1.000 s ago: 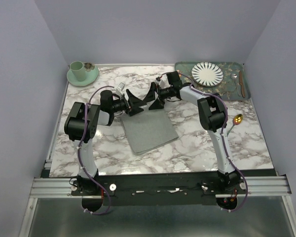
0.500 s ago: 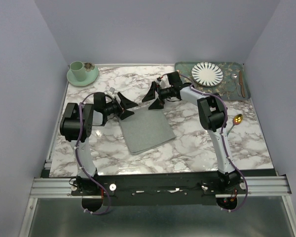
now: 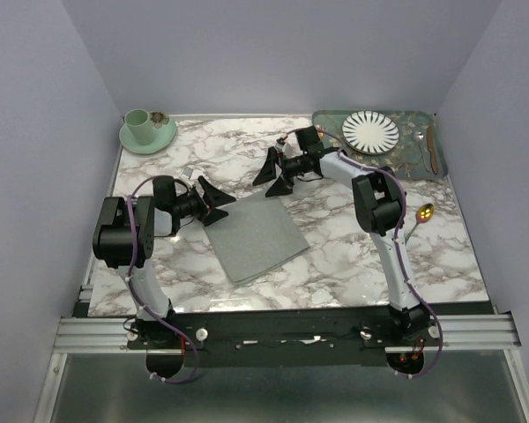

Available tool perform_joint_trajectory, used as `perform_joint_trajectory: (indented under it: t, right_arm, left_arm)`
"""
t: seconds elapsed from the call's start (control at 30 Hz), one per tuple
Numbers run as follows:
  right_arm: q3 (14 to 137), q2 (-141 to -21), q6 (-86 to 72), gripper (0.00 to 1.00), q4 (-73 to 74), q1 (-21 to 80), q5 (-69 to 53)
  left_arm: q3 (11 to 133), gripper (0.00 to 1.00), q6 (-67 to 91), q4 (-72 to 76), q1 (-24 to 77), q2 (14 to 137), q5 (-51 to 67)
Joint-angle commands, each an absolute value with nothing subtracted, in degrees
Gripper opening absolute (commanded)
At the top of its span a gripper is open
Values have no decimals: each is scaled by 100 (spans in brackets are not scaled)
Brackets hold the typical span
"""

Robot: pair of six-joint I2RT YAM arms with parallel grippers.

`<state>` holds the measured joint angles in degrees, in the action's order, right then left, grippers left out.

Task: Fold the napkin into a case and place the utensils inside
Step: Smooth out the square-folded napkin at the center of the board.

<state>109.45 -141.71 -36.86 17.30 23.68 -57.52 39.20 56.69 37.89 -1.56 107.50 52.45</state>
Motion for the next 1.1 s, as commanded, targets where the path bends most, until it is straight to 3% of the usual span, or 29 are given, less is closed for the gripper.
perform_joint_trajectory:
  t: [0.0, 0.17, 0.5, 0.7, 0.83, 1.07]
  right_arm:
    - [10961, -13546, -3366, 100, 2092, 2443, -6090]
    - [9284, -12351, -3998, 100, 1040, 2680, -6293]
    - [7894, -12392, -4210, 100, 703, 2531, -6240]
    - [7453, -12515, -4140, 100, 721, 2470, -6118]
    - [7383, -12726, -4209, 100, 773, 2426, -6064]
    - [6988, -12437, -3605, 100, 1449, 2303, -6047]
  left_arm:
    - [3682, 99, 5379, 3296, -159, 10197, 5511]
    - [3954, 99, 5335, 3191, 429, 9747, 5336]
    - [5790, 99, 5756, 3480, 1476, 11231, 4676]
    - [6309, 99, 6222, 3762, 1670, 12075, 4474]
    - [6609, 99, 6126, 3157, 1749, 12558, 4149]
    - [6381, 99, 6232, 2734, 1424, 12779, 3885]
